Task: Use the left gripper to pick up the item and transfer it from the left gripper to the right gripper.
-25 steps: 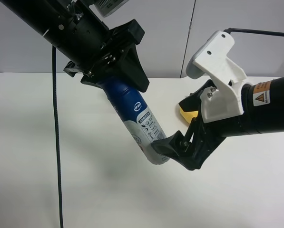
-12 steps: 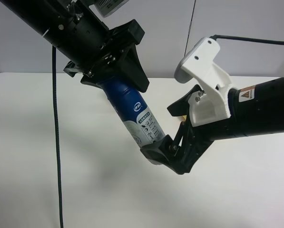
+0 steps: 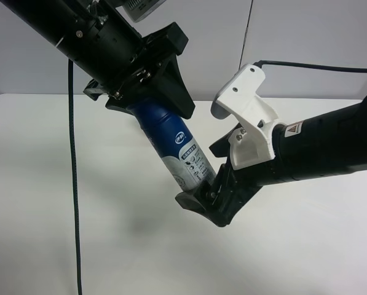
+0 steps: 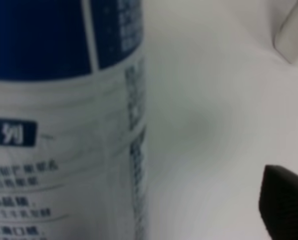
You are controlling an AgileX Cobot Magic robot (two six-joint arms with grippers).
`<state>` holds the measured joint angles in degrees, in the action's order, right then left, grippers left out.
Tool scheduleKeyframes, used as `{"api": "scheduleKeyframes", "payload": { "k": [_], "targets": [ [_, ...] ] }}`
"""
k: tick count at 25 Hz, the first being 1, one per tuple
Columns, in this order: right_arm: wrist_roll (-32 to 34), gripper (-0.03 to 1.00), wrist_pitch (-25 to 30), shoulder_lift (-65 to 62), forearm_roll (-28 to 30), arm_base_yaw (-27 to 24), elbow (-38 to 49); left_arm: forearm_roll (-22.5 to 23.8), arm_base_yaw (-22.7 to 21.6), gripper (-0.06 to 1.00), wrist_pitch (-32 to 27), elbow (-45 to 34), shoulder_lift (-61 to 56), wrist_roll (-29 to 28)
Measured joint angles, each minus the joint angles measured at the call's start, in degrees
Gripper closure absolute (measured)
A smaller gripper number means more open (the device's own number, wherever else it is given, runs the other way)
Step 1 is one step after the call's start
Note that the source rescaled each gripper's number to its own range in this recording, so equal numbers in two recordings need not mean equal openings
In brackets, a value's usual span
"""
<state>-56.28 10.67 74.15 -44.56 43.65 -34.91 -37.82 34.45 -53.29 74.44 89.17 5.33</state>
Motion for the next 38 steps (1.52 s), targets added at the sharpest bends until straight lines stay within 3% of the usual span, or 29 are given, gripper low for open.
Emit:
{"api": "scheduleKeyframes", "payload": {
  "k": [2, 4, 5, 11, 28, 29, 30, 32, 33, 35, 38],
  "targets": [
    [-0.19, 0.10, 0.00, 0.00, -0.85, 0.00, 0.00, 0.00, 0.00, 0.94, 0.00, 0.00, 0.00, 0.00],
    [-0.19, 0.28, 0.00, 0.00, -1.11, 0.00, 0.00, 0.00, 0.00, 0.94, 0.00, 0.00, 0.00, 0.00],
    [-0.19, 0.28, 0.00, 0.00, -1.11, 0.00, 0.00, 0.00, 0.00, 0.94, 0.00, 0.00, 0.00, 0.00],
    [-0.48, 0.88, 0.05, 0.00, -1.05, 0.00, 0.00, -0.07, 0.00, 0.94, 0.40, 0.00, 0.00, 0.00],
    [-0.57, 0.90, 0.08, 0.00, -1.05, 0.13, 0.00, -0.14, 0.00, 0.94, 2.02, 0.00, 0.05, 0.00],
    [-0.57, 0.90, 0.19, 0.00, -1.05, 0.13, 0.00, -0.50, 0.00, 0.86, 2.37, 0.00, 0.05, -0.14],
    [-0.40, 0.96, 0.46, 0.11, -1.05, 0.13, 0.00, -0.73, 0.00, 0.64, 2.90, 0.00, 0.05, -0.44],
    [-0.40, 0.97, 0.50, 0.29, -1.05, 0.13, 0.00, -1.18, 0.00, 0.21, 3.53, 0.18, 0.05, -0.90],
    [-0.40, 0.97, 0.50, 0.29, -1.05, 0.13, 0.00, -1.24, 0.00, 0.09, 3.66, 0.25, 0.05, -0.97],
    [-0.40, 0.97, 0.50, 0.29, -1.05, 0.13, 0.00, -1.31, 0.00, 0.00, 3.84, 0.25, 0.05, -1.05],
    [-0.40, 0.97, 0.50, 0.29, -1.05, 0.13, 0.00, -1.49, 0.00, -0.04, 4.02, 0.25, 0.05, -1.09]
  ]
}}
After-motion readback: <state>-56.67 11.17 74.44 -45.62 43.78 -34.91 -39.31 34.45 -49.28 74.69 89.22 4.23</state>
